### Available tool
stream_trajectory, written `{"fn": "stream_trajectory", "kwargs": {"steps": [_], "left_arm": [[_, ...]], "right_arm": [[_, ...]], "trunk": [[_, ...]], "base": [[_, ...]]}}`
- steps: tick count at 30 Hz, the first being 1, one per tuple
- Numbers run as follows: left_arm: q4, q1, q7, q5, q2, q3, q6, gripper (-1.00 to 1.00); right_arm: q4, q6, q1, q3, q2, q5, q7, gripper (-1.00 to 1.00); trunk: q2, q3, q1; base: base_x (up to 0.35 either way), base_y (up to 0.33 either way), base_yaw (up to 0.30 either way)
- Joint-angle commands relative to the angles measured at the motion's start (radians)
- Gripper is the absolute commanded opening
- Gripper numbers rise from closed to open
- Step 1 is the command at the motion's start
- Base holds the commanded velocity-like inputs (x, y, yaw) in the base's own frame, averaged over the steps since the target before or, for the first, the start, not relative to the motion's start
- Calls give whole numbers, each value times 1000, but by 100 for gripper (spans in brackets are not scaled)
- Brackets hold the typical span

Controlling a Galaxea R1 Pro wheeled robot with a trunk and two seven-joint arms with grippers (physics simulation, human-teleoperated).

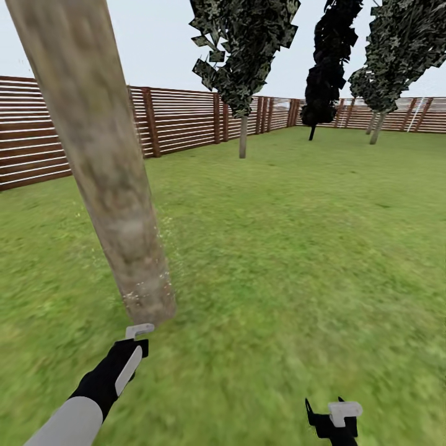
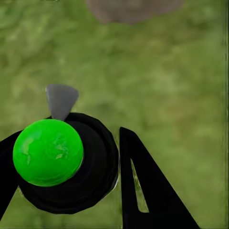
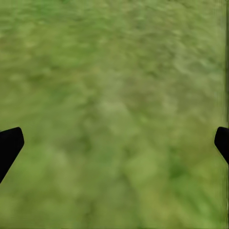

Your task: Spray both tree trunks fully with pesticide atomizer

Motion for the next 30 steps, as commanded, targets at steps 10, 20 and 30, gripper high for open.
{"fn": "stream_trajectory", "kwargs": {"steps": [10, 20, 30], "left_arm": [[0, 0, 0, 1, -1, -2, 0, -100], [0, -16, 7, 1, -12, -6, 17, -100], [-11, -110, 120, -7, -68, -1, 119, -100]], "right_arm": [[0, 0, 0, 0, 0, 0, 0, 100], [0, 0, 0, 0, 0, 0, 0, 100], [0, 0, 0, 0, 0, 0, 0, 100]], "trunk": [[0, 0, 0], [0, 0, 0], [0, 0, 0]], "base": [[99, -271, 151], [27, -78, 160], [0, 0, 0]]}}
